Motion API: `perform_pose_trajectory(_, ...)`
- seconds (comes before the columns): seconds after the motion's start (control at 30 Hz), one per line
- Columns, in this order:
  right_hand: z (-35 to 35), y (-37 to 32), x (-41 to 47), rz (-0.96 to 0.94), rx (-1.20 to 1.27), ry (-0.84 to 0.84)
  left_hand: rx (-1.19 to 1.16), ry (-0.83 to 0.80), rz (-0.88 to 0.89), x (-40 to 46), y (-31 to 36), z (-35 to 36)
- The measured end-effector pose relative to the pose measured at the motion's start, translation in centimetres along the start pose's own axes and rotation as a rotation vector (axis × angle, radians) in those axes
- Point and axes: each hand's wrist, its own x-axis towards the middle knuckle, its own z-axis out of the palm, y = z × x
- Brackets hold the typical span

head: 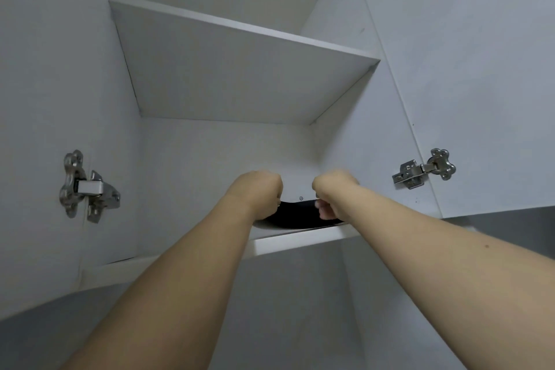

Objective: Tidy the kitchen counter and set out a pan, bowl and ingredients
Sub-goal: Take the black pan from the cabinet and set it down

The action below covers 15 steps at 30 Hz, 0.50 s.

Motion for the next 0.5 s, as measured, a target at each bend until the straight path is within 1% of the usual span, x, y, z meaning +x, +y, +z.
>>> perform_pose_trajectory(0.03, 0.1, -0.1, -0.3, 0.095, 0.092, -0.094, 0.008, 0.027, 0.011, 0.0, 0.1, -0.1)
perform_pose_trajectory(0.07, 0.4, -0.1, -0.6, 0.156, 0.133, -0.173, 0.016, 0.049, 0.019, 0.0, 0.2, -0.1)
perform_pose_trajectory(0.17, 0.8, -0.2, -0.7, 0.213, 0.297, -0.251, 0.050, 0.084, 0.051, 0.0, 0.3, -0.2)
perform_pose_trajectory(0.23, 1.4, -0.5, -0.9, 0.219, 0.390, -0.265, 0.090, 0.122, 0.073, -0.2, 0.3, -0.4)
perform_pose_trajectory(0.37, 2.5, -0.9, -1.4, 0.244, 0.460, -0.232, 0.134, 0.178, 0.122, -0.6, 0.3, -0.6)
perform_pose_trajectory(0.43, 2.7, -1.0, -1.3, 0.255, 0.481, -0.210, 0.091, 0.181, 0.117, -0.7, 0.2, -0.6)
perform_pose_trajectory(0.5, 3.0, -0.9, -1.0, 0.261, 0.466, -0.191, -0.066, 0.155, 0.059, -1.1, -0.3, -0.6)
